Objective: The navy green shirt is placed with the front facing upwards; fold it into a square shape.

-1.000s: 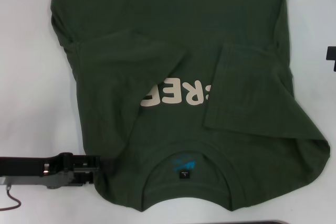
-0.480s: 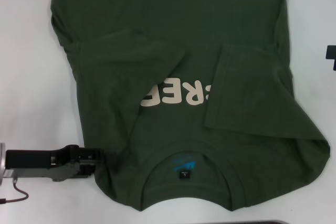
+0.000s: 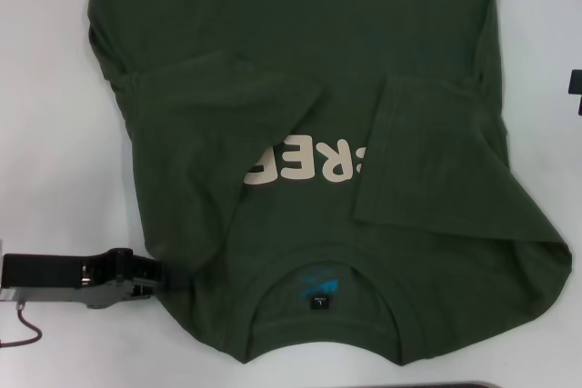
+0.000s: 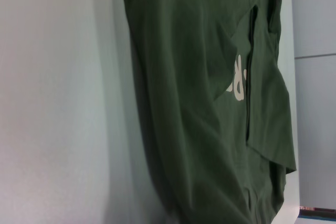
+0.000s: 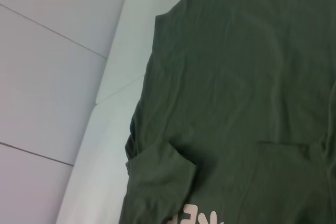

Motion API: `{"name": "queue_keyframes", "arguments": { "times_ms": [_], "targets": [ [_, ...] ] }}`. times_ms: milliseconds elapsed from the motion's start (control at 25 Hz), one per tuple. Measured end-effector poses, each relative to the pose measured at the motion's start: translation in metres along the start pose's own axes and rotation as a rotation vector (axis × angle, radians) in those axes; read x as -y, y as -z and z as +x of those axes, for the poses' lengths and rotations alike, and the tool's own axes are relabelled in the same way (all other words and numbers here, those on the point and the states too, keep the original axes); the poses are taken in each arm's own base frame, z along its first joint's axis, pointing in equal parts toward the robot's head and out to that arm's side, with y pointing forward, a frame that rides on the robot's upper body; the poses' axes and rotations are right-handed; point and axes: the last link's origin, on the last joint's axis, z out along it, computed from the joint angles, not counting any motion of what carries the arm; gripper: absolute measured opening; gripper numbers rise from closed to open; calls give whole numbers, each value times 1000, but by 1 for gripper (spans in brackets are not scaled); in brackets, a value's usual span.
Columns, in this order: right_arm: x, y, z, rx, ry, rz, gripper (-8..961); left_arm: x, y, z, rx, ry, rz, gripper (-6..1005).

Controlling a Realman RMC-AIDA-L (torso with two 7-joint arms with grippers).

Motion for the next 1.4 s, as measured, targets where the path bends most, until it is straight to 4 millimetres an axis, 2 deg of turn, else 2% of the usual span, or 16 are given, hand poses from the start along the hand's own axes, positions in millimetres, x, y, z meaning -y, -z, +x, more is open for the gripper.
{"name": "queue_keyframes", "arguments": {
  "times_ms": [120,520,880,1200,1400],
  "targets": [
    [2,0,1,2,-15,-9,872,0,2,-1,5,-4,1,134],
    [4,3,2,-17,-18,8,871,4,16,-4,4,-4,16,42],
    [8,3,7,-50,-41,30,870,17,36,-15,-36,34,48,42],
    [17,-6,31,-178,-110,69,869,14,30,-14,-14,16,39,42],
    [14,4,39,-229,-121,52,868,13,29,-13,-18,13,34,42]
  ]
}}
